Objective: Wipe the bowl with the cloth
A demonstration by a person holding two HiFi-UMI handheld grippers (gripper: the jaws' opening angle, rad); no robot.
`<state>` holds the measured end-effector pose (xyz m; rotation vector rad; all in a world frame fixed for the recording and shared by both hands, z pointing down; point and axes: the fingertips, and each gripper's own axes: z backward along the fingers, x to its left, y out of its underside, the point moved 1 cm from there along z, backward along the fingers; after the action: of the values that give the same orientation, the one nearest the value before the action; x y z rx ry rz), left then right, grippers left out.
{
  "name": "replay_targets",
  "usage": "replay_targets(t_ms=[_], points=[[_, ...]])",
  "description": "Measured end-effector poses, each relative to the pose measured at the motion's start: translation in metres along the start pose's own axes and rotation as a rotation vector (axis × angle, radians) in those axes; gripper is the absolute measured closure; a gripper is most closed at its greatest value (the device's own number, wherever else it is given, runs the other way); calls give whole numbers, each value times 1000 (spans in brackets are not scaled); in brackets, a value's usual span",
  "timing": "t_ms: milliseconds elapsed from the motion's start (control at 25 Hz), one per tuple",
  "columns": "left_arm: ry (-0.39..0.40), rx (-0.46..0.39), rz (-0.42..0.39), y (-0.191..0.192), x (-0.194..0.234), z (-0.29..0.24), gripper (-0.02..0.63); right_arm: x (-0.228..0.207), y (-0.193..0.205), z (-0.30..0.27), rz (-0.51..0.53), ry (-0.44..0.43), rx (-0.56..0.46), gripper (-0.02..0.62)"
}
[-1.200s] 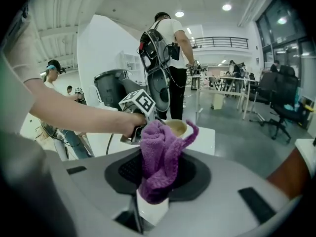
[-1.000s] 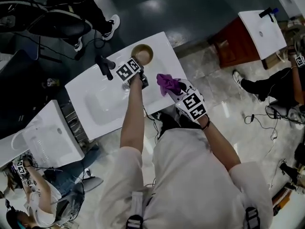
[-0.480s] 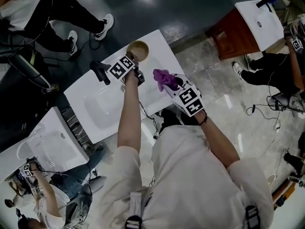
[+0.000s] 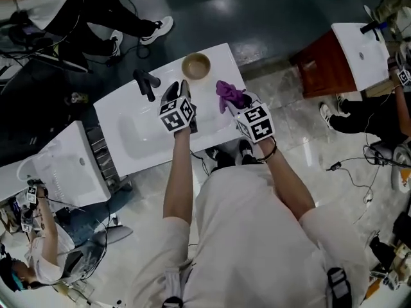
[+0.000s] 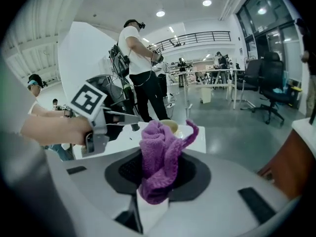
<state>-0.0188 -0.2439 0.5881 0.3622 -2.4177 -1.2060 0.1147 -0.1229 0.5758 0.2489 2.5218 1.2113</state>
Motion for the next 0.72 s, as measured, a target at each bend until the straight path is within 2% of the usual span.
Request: replay_targets(t_ms=[120,200,360,720], points=[[15,-25,-104,13,-21,28,552,-5,8,3,-22,16,2,491],[12,-29,-127,18,-28,40,580,-5,9,1,-34,16,0,491],[27,-38,-72,29,-33,57,600,2,15,-2,-38,9,-1,491],[-7,-50,-48,47,-45,76,600,1,21,1,21,-17,-16,491]])
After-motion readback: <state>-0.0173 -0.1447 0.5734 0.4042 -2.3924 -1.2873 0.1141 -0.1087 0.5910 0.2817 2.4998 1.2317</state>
